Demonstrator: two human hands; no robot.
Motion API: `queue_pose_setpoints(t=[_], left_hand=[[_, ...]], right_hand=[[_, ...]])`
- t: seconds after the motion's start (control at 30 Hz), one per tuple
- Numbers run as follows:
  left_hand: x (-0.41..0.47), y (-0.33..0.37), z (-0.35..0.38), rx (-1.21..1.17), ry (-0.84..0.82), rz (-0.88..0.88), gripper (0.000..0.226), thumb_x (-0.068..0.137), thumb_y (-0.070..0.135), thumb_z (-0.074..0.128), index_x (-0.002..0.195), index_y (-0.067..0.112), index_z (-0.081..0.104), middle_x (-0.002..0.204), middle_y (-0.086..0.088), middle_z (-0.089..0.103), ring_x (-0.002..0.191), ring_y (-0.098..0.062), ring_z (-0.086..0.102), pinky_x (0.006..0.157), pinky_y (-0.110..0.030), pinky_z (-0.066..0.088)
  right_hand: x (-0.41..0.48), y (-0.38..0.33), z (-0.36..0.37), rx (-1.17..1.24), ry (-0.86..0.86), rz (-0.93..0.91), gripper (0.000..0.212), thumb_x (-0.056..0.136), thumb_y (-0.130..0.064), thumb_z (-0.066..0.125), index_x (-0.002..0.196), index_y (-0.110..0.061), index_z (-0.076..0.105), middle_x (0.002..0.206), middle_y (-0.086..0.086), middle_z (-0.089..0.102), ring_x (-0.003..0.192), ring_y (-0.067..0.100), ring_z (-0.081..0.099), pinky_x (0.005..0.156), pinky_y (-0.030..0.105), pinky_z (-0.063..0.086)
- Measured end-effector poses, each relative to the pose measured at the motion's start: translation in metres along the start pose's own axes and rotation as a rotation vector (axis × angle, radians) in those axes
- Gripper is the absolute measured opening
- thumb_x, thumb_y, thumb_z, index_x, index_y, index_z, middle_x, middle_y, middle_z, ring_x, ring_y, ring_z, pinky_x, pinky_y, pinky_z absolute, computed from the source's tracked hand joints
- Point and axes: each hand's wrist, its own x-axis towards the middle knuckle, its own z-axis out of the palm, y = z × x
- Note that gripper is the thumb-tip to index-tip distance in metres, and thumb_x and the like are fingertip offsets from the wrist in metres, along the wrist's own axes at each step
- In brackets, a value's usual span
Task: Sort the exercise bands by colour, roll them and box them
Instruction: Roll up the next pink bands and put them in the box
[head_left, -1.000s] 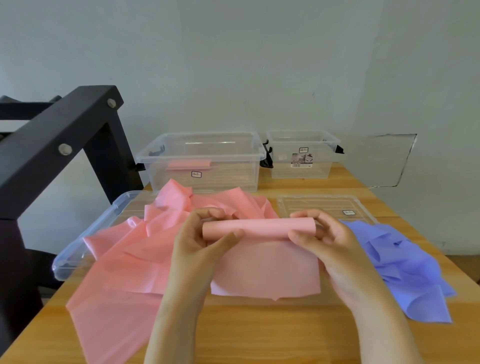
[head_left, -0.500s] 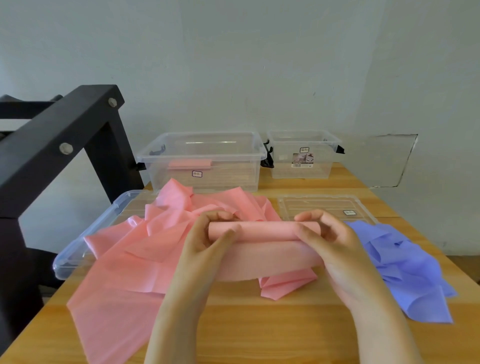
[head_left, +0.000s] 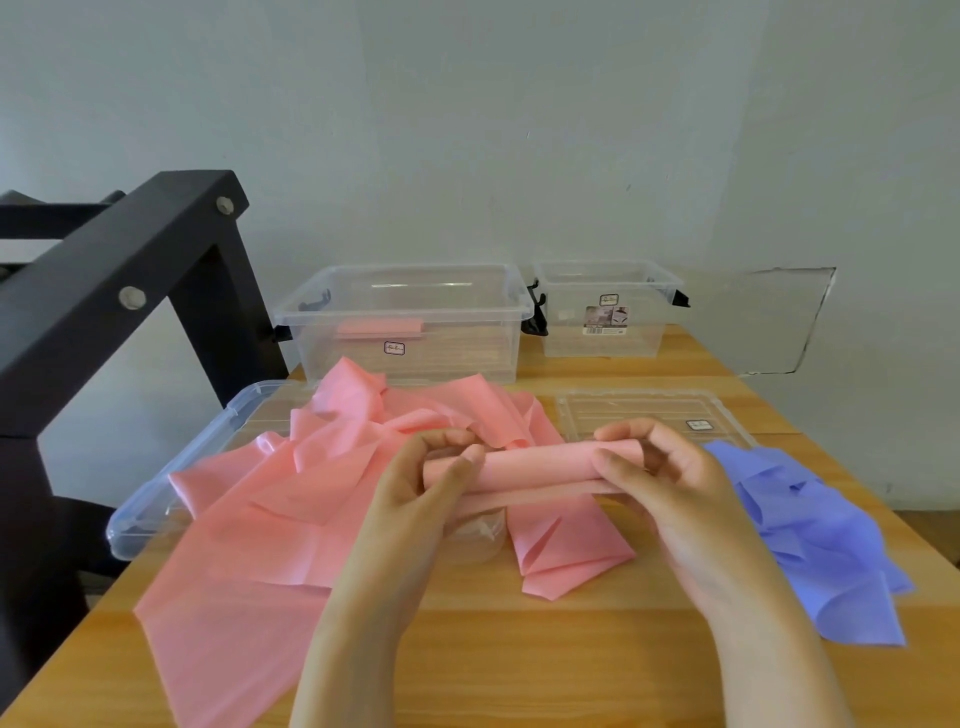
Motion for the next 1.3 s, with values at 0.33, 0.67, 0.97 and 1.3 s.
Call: queue_pose_setpoints(t=[0.33, 0.67, 0.97, 1.3], left_hand=[[0.005, 0.001, 0.0, -0.179, 0.06, 0.083, 0.035, 0.071, 0.002, 0.076, 0.1, 0.009, 0.058, 0.1, -0.009, 0.067, 0.093, -0.024, 0.065, 0.068, -0.025, 0.057], [0.007, -0.002, 0.016, -0.48, 0.174, -0.084, 0.016, 0.088, 0.01, 0.057, 0.1, 0.003, 0.064, 0.103, -0.014, 0.074, 0.099, -0.022, 0.07, 0.087, -0.035, 0.056], [0.005, -0.003, 0.014, -0.314, 0.243, 0.006, 0.03, 0.084, 0.021, 0.062, 0.106, 0.0, 0.065, 0.097, -0.015, 0.07, 0.09, -0.02, 0.071, 0.08, -0.029, 0.059], [-0.015, 0.015, 0.025, -0.367, 0.383, 0.119, 0.041, 0.093, 0.017, 0.059, 0.132, 0.019, 0.049, 0.11, -0.01, 0.067, 0.088, -0.022, 0.073, 0.079, -0.03, 0.06]], right_hand=[[0.0, -0.002, 0.004, 0.125, -0.001, 0.014, 0.017, 0.08, -0.008, 0.068, 0.097, -0.011, 0.065, 0.08, 0.003, 0.073, 0.07, 0.018, 0.07, 0.066, 0.019, 0.054], [0.001, 0.002, 0.021, 0.002, 0.035, -0.076, 0.028, 0.085, 0.005, 0.065, 0.1, -0.018, 0.064, 0.096, -0.007, 0.073, 0.091, 0.003, 0.068, 0.072, 0.01, 0.048], [-0.003, 0.004, 0.038, 0.187, 0.217, -0.052, 0.026, 0.086, -0.001, 0.067, 0.106, -0.018, 0.061, 0.086, 0.003, 0.076, 0.08, 0.013, 0.072, 0.074, 0.016, 0.054], [-0.016, -0.011, 0.059, 0.325, 0.321, -0.111, 0.029, 0.083, 0.004, 0.068, 0.103, -0.016, 0.06, 0.082, -0.001, 0.075, 0.073, 0.004, 0.069, 0.065, 0.011, 0.05]])
